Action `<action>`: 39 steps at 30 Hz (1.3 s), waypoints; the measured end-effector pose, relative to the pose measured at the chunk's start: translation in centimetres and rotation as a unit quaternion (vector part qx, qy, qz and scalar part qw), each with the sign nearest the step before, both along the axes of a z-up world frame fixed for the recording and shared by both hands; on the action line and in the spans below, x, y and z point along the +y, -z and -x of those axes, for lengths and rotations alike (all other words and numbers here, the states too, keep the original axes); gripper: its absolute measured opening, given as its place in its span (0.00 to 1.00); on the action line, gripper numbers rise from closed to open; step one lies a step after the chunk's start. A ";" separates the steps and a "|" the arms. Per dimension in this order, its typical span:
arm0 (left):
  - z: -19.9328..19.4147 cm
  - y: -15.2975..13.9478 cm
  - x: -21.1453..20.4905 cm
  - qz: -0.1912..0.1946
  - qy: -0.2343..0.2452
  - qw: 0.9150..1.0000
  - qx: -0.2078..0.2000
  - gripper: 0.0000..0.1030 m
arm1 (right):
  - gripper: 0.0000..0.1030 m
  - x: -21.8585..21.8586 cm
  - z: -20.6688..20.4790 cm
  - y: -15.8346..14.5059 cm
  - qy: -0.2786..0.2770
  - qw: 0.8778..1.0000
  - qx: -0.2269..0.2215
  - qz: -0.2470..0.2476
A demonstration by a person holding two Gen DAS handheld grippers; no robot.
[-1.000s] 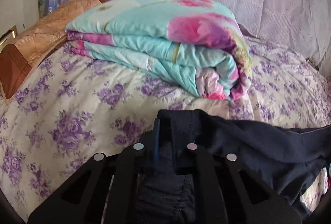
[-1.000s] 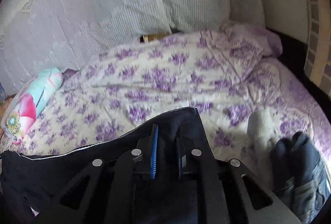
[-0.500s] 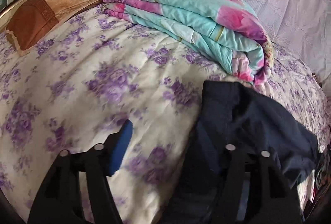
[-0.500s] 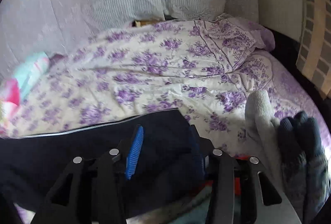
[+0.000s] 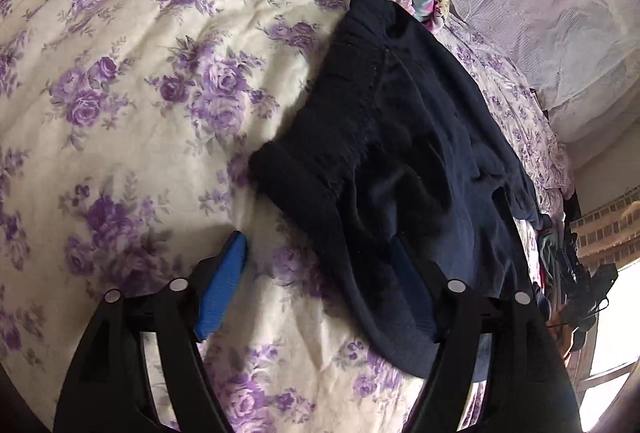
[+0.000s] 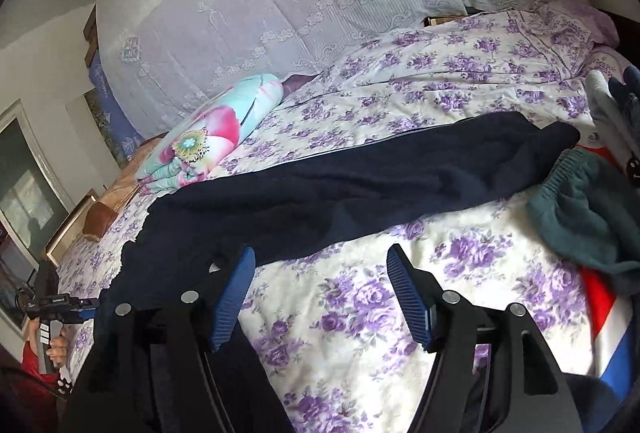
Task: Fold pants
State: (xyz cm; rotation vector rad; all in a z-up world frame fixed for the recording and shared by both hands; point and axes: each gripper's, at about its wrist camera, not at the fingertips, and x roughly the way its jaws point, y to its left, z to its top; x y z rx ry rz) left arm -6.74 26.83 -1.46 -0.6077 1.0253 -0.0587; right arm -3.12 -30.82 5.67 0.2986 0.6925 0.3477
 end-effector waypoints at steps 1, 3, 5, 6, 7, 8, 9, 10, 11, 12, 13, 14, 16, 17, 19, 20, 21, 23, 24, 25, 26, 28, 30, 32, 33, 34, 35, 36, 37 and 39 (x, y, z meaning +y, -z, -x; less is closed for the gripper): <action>-0.5 0.0 -0.3 0.004 -0.005 1.000 -0.008 0.75 | 0.68 -0.3 0.0 0.3 0.006 1.000 0.008 -0.009; -1.6 0.3 -0.5 0.019 -0.027 0.999 -0.019 0.73 | 0.68 -1.0 0.2 1.0 0.018 0.999 0.022 -0.033; -2.2 0.2 -0.6 0.008 -0.064 0.997 -0.032 0.45 | 0.68 -1.9 0.5 1.6 0.030 0.998 0.030 -0.050; -2.2 0.4 -0.4 -0.002 -0.084 0.996 -0.028 0.30 | 0.68 -2.2 0.6 1.8 0.037 0.997 0.033 -0.052; -1.9 0.6 0.0 0.021 -0.092 0.995 -0.033 0.29 | 0.68 -2.5 0.9 2.0 0.042 0.997 0.035 -0.053; -1.3 0.5 0.5 0.043 -0.101 0.993 -0.042 0.24 | 0.68 -2.8 1.1 2.2 0.045 0.997 0.036 -0.052; -0.5 0.2 0.9 0.057 -0.106 0.991 -0.052 0.19 | 0.68 -2.9 1.3 2.2 0.047 0.997 0.037 -0.048; 0.7 -0.5 1.3 0.066 -0.110 0.989 -0.070 0.18 | 0.68 -3.1 1.4 2.3 0.048 0.997 0.039 -0.043; 1.9 -1.5 1.6 0.068 -0.110 0.988 -0.087 0.17 | 0.68 -3.0 1.5 2.2 0.046 0.997 0.042 -0.037; 3.0 -2.4 2.0 0.069 -0.110 0.987 -0.099 0.15 | 0.68 -3.0 1.5 2.0 0.044 0.998 0.043 -0.031; 4.0 -3.2 2.2 0.070 -0.110 0.986 -0.107 0.14 | 0.68 -2.9 1.5 1.7 0.040 0.998 0.040 -0.027; 4.9 -3.9 2.4 0.068 -0.110 0.985 -0.110 0.14 | 0.68 -2.7 1.4 1.4 0.037 0.998 0.039 -0.025; 6.0 -4.4 2.8 0.046 -0.122 0.985 -0.109 0.14 | 0.68 -2.5 0.6 1.1 0.031 0.998 0.046 -0.028; 6.4 -4.1 3.0 0.032 -0.132 0.985 -0.104 0.14 | 0.68 -2.3 0.0 1.2 0.029 0.998 0.055 -0.030; 6.1 -2.6 3.8 0.024 -0.135 0.988 -0.076 0.15 | 0.68 -1.6 -1.7 1.7 0.031 0.996 0.087 -0.021; 5.5 -1.3 3.9 0.020 -0.131 0.990 -0.051 0.17 | 0.68 -1.0 -2.7 2.0 0.027 0.994 0.104 -0.019; 5.4 -0.4 4.0 0.015 -0.129 0.991 -0.028 0.21 | 0.68 -0.5 -3.8 2.5 0.016 0.992 0.120 -0.025; 5.6 -0.6 3.4 -0.013 -0.127 0.991 -0.038 0.24 | 0.68 0.4 -5.8 3.4 0.005 0.987 0.153 -0.044; 5.9 -1.2 2.8 -0.033 -0.121 0.991 -0.044 0.27 | 0.68 0.8 -6.7 3.9 0.004 0.985 0.165 -0.056; 6.2 -1.7 2.4 -0.051 -0.118 0.990 -0.051 0.30 | 0.68 1.1 -7.7 4.3 0.002 0.982 0.174 -0.071; 6.8 -2.2 2.0 -0.067 -0.117 0.989 -0.060 0.38 | 0.68 1.3 -8.5 4.7 0.004 0.980 0.181 -0.088; 8.0 -2.8 2.0 -0.083 -0.114 0.988 -0.067 0.50 | 0.68 1.5 -9.9 5.5 0.014 0.974 0.189 -0.127; 9.4 -2.9 2.4 -0.090 -0.126 0.985 -0.070 0.53 | 0.64 2.0 -11.1 6.4 0.015 0.972 0.190 -0.134; 10.9 -3.3 3.0 -0.105 -0.147 0.981 -0.070 0.53 | 0.11 2.4 -11.4 6.8 0.026 0.979 0.181 -0.095; 11.4 -3.3 2.7 -0.113 -0.154 0.979 -0.071 0.53 | 0.11 2.1 -10.9 6.8 0.025 0.979 0.176 -0.098; 11.9 -3.6 2.8 -0.119 -0.159 0.977 -0.074 0.53 | 0.09 1.8 -10.3 6.6 0.024 0.980 0.172 -0.099; 12.2 -4.0 2.9 -0.125 -0.160 0.976 -0.079 0.53 | 0.09 1.6 -9.5 6.0 0.021 0.982 0.164 -0.087; 12.3 -4.3 2.7 -0.128 -0.157 0.976 -0.084 0.53 | 0.09 1.5 -8.8 5.4 0.024 0.986 0.156 -0.060; 12.3 -4.7 2.4 -0.129 -0.148 0.976 -0.089 0.53 | 0.11 1.3 -8.2 4.9 0.033 0.987 0.154 -0.030; 11.4 -4.9 1.7 -0.131 -0.126 0.979 -0.094 0.56 | 0.50 -0.1 -6.7 3.6 0.053 0.986 0.155 -0.005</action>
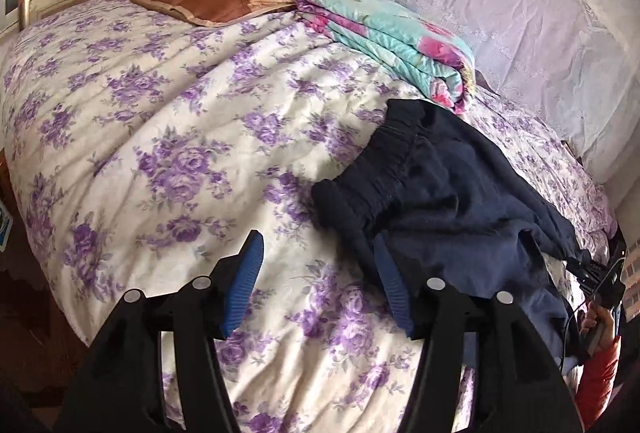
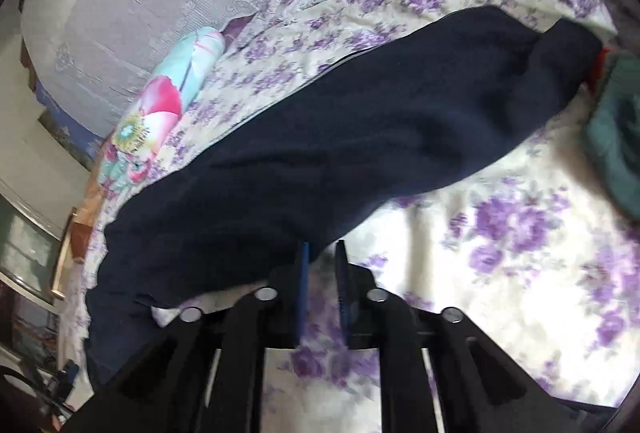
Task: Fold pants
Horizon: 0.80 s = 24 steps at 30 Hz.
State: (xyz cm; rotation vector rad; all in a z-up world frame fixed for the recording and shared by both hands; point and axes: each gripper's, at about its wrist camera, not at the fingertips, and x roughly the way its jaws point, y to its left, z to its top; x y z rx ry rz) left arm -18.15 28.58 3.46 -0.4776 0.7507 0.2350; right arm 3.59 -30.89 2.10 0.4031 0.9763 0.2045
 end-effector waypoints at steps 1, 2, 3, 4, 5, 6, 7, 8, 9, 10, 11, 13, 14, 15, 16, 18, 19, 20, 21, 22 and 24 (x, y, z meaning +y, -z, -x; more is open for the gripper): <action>-0.7 0.0 -0.6 0.000 0.012 1.000 -0.001 0.56 | 0.57 -1.1 1.4 -1.1 0.002 0.999 -0.027 -0.018; -1.4 0.1 -1.3 0.002 0.024 1.000 -0.003 0.56 | 0.57 -2.3 3.3 -2.4 -0.002 0.998 -0.056 -0.023; -2.0 0.1 -2.1 0.004 0.038 0.999 -0.006 0.57 | 0.57 -3.4 5.2 -3.7 -0.003 0.997 -0.077 -0.012; -2.6 0.2 -2.8 0.005 0.053 0.999 -0.010 0.58 | 0.58 -4.7 7.3 -4.9 0.004 0.995 -0.098 0.012; -3.3 0.3 -3.4 0.003 0.066 0.998 -0.015 0.63 | 0.63 -5.9 9.7 -5.7 0.018 0.992 -0.114 0.042; -3.8 0.5 -4.1 0.000 0.071 0.997 -0.020 0.70 | 0.66 -7.0 11.8 -6.2 0.034 0.989 -0.124 0.071; -4.3 0.8 -4.4 -0.003 0.073 0.997 -0.024 0.73 | 0.72 -8.4 13.8 -6.3 0.051 0.986 -0.124 0.100; -4.7 1.2 -4.6 0.000 0.073 0.997 -0.026 0.74 | 0.72 -9.6 15.4 -6.0 0.063 0.984 -0.114 0.121; -5.2 1.7 -4.6 0.011 0.072 0.997 -0.026 0.74 | 0.72 -10.6 16.8 -5.4 0.072 0.984 -0.099 0.133; -5.5 2.3 -4.4 0.027 0.069 0.997 -0.026 0.74 | 0.72 -11.6 18.0 -4.6 0.081 0.984 -0.087 0.136; -5.8 3.0 -4.0 0.042 0.060 0.997 -0.028 0.75 | 0.72 -12.2 19.0 -3.8 0.090 0.984 -0.077 0.133; -5.7 3.4 -3.8 0.057 0.048 0.996 -0.044 0.75 | 0.72 -12.8 20.6 -2.6 0.088 0.988 -0.069 0.105; -5.4 3.3 -3.9 0.054 0.049 0.996 -0.053 0.75 | 0.72 -12.7 21.2 -2.0 0.086 0.990 -0.065 0.088; -5.2 3.4 -4.1 0.052 0.052 0.996 -0.057 0.76 | 0.72 -12.6 21.6 -1.6 0.085 0.992 -0.061 0.073; -5.1 3.4 -4.1 0.051 0.055 0.996 -0.057 0.76 | 0.72 -12.3 22.0 -1.2 0.083 0.993 -0.059 0.061; -4.9 3.7 -4.0 0.057 0.059 0.995 -0.056 0.76 | 0.72 -11.3 23.0 -0.9 0.077 0.995 -0.056 0.041; -4.9 3.7 -3.8 0.062 0.062 0.995 -0.057 0.76 | 0.72 -10.9 23.4 -0.8 0.070 0.996 -0.054 0.022; -4.8 3.8 -3.7 0.067 0.063 0.994 -0.060 0.76 | 0.72 -10.5 23.7 -0.5 0.061 0.997 -0.050 0.000; -4.8 3.9 -3.6 0.072 0.062 0.994 -0.062 0.76 | 0.72 -10.2 23.9 -0.1 0.052 0.997 -0.044 -0.025; -4.8 3.9 -3.5 0.076 0.061 0.993 -0.063 0.77 | 0.72 -9.9 23.8 0.4 0.044 0.997 -0.038 -0.053; -4.8 3.9 -3.6 0.078 0.062 0.993 -0.066 0.79 | 0.72 -9.4 22.4 2.2 0.031 0.993 -0.007 -0.111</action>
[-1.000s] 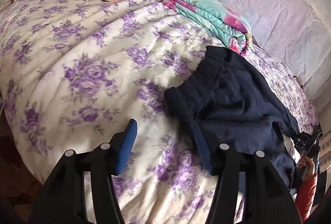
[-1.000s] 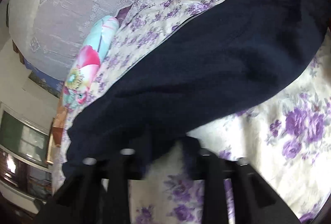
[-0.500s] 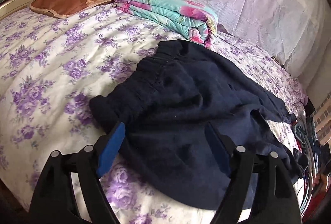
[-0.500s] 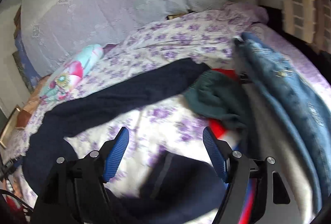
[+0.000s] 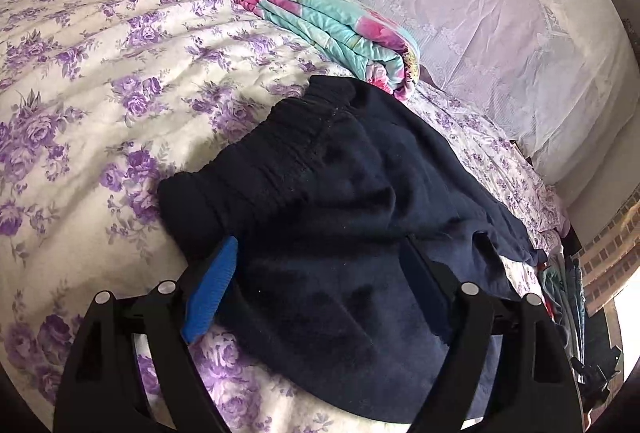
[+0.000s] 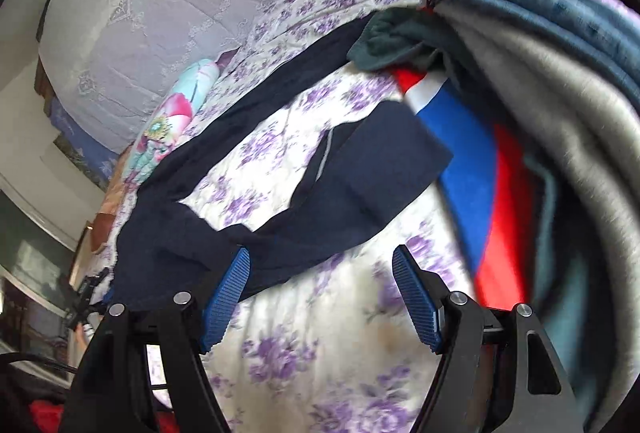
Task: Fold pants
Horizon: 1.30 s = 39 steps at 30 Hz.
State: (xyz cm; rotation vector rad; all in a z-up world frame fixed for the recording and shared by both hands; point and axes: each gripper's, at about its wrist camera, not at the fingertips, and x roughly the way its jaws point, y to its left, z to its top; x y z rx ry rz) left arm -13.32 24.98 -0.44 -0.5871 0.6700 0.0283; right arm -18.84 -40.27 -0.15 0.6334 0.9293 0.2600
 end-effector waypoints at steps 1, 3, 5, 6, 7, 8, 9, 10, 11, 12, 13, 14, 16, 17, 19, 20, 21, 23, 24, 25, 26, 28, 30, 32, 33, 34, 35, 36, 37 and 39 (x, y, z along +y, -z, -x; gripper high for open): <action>-0.1 0.0 -0.1 -0.002 0.001 1.000 0.000 0.79 | 0.73 0.3 -1.1 0.5 -0.002 1.000 0.011 -0.012; -0.1 -0.1 -0.3 -0.009 0.001 1.000 0.002 0.80 | 0.70 1.2 -3.7 -1.2 -0.001 1.000 -0.006 0.009; -0.1 -0.1 -0.4 -0.013 0.002 1.000 0.004 0.80 | 0.67 2.3 -6.0 -6.2 -0.018 0.995 -0.092 0.023; -0.1 -0.1 -0.4 -0.012 0.002 1.000 0.003 0.80 | 0.67 2.8 -7.2 -9.1 -0.022 0.989 -0.146 0.029; -0.1 -0.1 -0.3 -0.010 0.002 1.000 0.002 0.80 | 0.72 3.2 -8.6 -11.1 -0.026 0.983 -0.175 0.037; 0.0 0.0 -0.2 -0.007 0.002 1.000 0.000 0.80 | 0.78 3.5 -10.0 -12.5 -0.029 0.982 -0.180 0.049; 0.0 0.0 -0.1 -0.004 0.002 1.000 -0.002 0.80 | 0.78 3.7 -11.2 -13.2 -0.026 0.983 -0.172 0.063; 0.2 0.0 0.0 -0.001 0.002 1.000 -0.004 0.80 | 0.78 3.9 -11.8 -13.4 -0.020 0.984 -0.165 0.071; 0.3 0.1 0.1 0.001 0.001 1.000 -0.006 0.80 | 0.78 3.6 -11.7 -13.3 -0.018 0.984 -0.165 0.073; 0.6 0.2 0.1 0.003 0.002 1.000 -0.008 0.80 | 0.78 3.2 -11.2 -12.8 -0.013 0.983 -0.163 0.078; 0.7 0.2 0.2 0.006 0.004 1.000 -0.012 0.80 | 0.78 2.3 -10.2 -12.0 0.003 0.983 -0.161 0.085; 0.8 0.2 0.3 0.009 0.005 1.000 -0.014 0.80 | 0.78 1.1 -9.0 -10.8 0.024 0.984 -0.155 0.089; 0.6 0.3 0.5 0.019 0.008 1.000 -0.014 0.82 | 0.79 -1.4 -6.8 -8.0 0.062 0.987 -0.119 0.088; 0.5 0.3 0.5 0.023 0.013 1.000 -0.014 0.86 | 0.78 -2.5 -6.2 -6.3 0.075 0.989 -0.092 0.085; 0.1 0.2 0.4 0.023 0.020 0.999 -0.013 0.90 | 0.76 -4.2 -5.0 -2.9 0.099 0.993 -0.040 0.059; -0.1 0.2 0.2 0.019 0.021 1.000 -0.010 0.92 | 0.70 -4.6 -4.7 -1.4 0.102 0.994 -0.019 0.036; -0.2 0.1 0.0 0.014 0.021 1.000 -0.008 0.93 | 0.67 -4.8 -4.8 -0.2 0.099 0.995 -0.005 0.010; -0.2 0.1 -0.3 0.005 0.019 1.000 -0.007 0.93 | 0.63 -4.2 -5.3 0.7 0.096 0.995 -0.005 0.003; -0.2 0.1 -0.4 0.005 0.019 1.000 -0.007 0.93 | 0.63 -3.6 -6.0 0.5 0.090 0.996 -0.012 0.012; -0.1 0.1 -0.3 0.006 0.019 1.000 -0.008 0.93 | 0.63 -2.8 -6.8 0.3 0.077 0.997 -0.021 0.009; -0.1 0.1 -0.2 0.009 0.019 1.000 -0.009 0.93 | 0.55 -2.1 -7.8 0.2 0.062 0.998 -0.028 0.004; -0.1 0.2 -0.1 0.012 0.020 1.000 -0.011 0.93 | 0.28 -0.4 -9.5 -0.4 0.059 0.997 -0.034 0.047; -0.1 0.2 -0.2 0.010 0.021 1.000 -0.010 0.93 | 0.11 0.6 -9.6 -2.6 0.050 0.993 -0.068 0.079; 0.0 0.2 -0.2 0.006 0.023 1.000 -0.010 0.93 | 0.09 1.3 -7.9 -6.8 0.066 0.980 -0.116 0.149; 0.0 0.1 -0.3 0.005 0.024 1.000 -0.011 0.93 | 0.09 1.7 -6.4 -9.1 0.073 0.968 -0.140 0.195; 0.1 0.2 -0.2 0.006 0.024 1.000 -0.011 0.93 | 0.09 2.1 -4.9 -11.0 0.078 0.956 -0.155 0.237; 0.1 0.2 -0.2 0.007 0.023 1.000 -0.011 0.93 | 0.13 2.5 -3.4 -12.7 0.083 0.944 -0.166 0.271; 0.1 0.2 -0.3 0.007 0.022 1.000 -0.011 0.93 | 0.18 2.6 -2.1 -14.0 0.098 0.933 -0.169 0.304; 0.1 0.2 -0.3 0.007 0.022 1.000 -0.011 0.93 | 0.50 2.7 -1.1 -14.7 0.122 0.918 -0.158 0.344; 0.1 0.2 -0.2 0.009 0.020 1.000 -0.011 0.93 | 0.95 1.9 0.1 -15.1 0.159 0.887 -0.146 0.407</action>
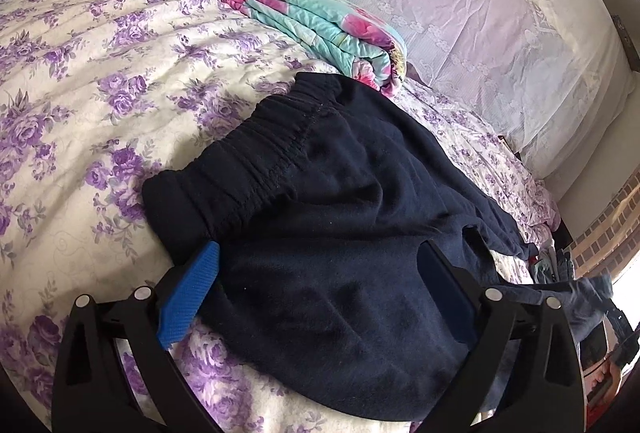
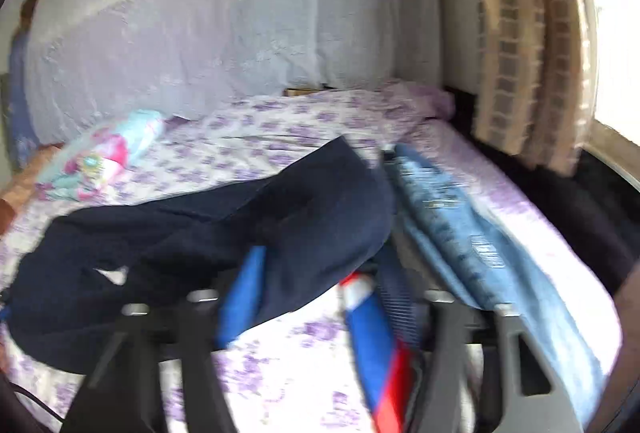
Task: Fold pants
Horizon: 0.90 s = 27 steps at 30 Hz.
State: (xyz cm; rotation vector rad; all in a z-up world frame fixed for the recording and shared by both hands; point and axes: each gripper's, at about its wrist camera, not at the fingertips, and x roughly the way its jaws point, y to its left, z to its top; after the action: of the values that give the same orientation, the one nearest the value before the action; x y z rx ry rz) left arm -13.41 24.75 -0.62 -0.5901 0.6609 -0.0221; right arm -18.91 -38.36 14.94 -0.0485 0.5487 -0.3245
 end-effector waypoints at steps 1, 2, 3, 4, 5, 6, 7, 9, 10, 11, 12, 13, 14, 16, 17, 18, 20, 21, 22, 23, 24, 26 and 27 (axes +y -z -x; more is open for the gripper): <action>0.0 0.0 0.0 0.001 0.000 1.000 0.000 0.93 | 0.95 -1.1 0.3 0.3 0.017 1.000 0.005 0.003; 0.0 0.0 0.0 0.001 0.001 1.000 -0.001 0.93 | 0.94 -2.5 0.4 0.8 0.023 0.999 0.014 -0.025; 0.0 0.0 0.0 0.002 0.001 1.000 -0.001 0.93 | 0.93 -4.1 0.7 1.4 0.018 0.997 0.020 -0.072; 0.0 0.0 0.0 0.002 0.002 1.000 -0.001 0.93 | 0.91 -5.8 0.8 2.4 0.011 0.992 0.024 -0.126; 0.0 0.0 0.0 0.002 0.002 1.000 -0.001 0.93 | 0.86 -7.0 0.6 3.4 0.009 0.985 0.030 -0.168; 0.1 0.0 0.0 0.003 0.002 1.000 -0.002 0.93 | 0.84 -8.0 0.5 4.6 0.006 0.980 0.037 -0.196; 0.1 0.0 0.0 0.003 0.002 1.000 -0.002 0.93 | 0.83 -8.4 0.2 5.8 -0.001 0.975 0.045 -0.219; 0.1 0.0 0.0 0.002 0.002 1.000 -0.001 0.93 | 0.83 -8.6 -1.0 7.8 -0.017 0.970 0.077 -0.229; 0.1 0.0 0.0 0.002 0.002 1.000 -0.001 0.93 | 0.83 -8.2 -2.0 8.8 -0.020 0.969 0.091 -0.228; 0.1 0.0 0.0 0.000 0.002 1.000 0.000 0.93 | 0.82 -8.4 -2.7 9.7 -0.014 0.969 0.106 -0.225; 0.1 0.0 0.0 0.000 0.003 1.000 0.000 0.93 | 0.80 -8.8 -3.0 10.5 0.002 0.968 0.117 -0.222; 0.1 0.0 0.0 0.000 0.003 1.000 0.000 0.93 | 0.73 -9.1 -3.0 11.1 0.010 0.967 0.124 -0.224; 0.1 0.0 0.0 0.000 0.003 1.000 0.000 0.93 | 0.68 -9.5 -3.1 11.5 0.010 0.965 0.127 -0.228; 0.1 0.0 -0.1 0.000 0.002 1.000 0.000 0.93 | 0.62 -9.2 -2.9 11.8 -0.001 0.968 0.129 -0.217; 0.0 0.0 -0.1 -0.001 0.002 1.000 0.002 0.93 | 0.61 -8.6 -2.9 12.0 -0.014 0.968 0.141 -0.205; 0.0 0.0 -0.1 -0.002 0.002 1.000 0.003 0.93 | 0.61 -7.8 -2.9 12.4 -0.028 0.969 0.156 -0.189; -0.1 -0.1 -0.3 -0.009 0.002 1.000 0.007 0.93 | 0.40 -6.8 -3.2 13.4 -0.050 0.966 0.181 -0.175; -0.2 -0.1 -0.3 -0.012 0.002 1.000 0.009 0.93 | 0.39 -6.6 -3.3 13.5 -0.052 0.968 0.180 -0.166; -0.2 -0.1 -0.4 -0.015 0.003 1.000 0.011 0.93 | 0.32 -6.3 -3.2 13.2 -0.055 0.973 0.166 -0.151; -0.3 -0.1 -0.4 -0.017 0.003 1.000 0.013 0.93 | 0.18 -6.2 -3.3 12.5 -0.058 0.976 0.153 -0.142; -0.4 -0.2 -0.5 -0.020 0.003 1.000 0.016 0.93 | 0.15 -6.3 -3.4 11.5 -0.063 0.979 0.133 -0.142; -0.4 -0.3 -0.5 -0.023 0.000 1.000 0.019 0.93 | 0.14 -6.9 -4.0 8.7 -0.073 0.983 0.094 -0.141; -0.2 -0.4 -0.5 -0.021 -0.006 1.000 0.017 0.93 | 0.14 -7.0 -4.6 7.3 -0.080 0.984 0.078 -0.137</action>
State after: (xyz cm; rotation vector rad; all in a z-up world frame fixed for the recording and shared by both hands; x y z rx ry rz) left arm -13.19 24.24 -0.23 -0.5550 0.6883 0.0138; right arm -14.35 -45.35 7.61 0.1497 0.7359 -0.0872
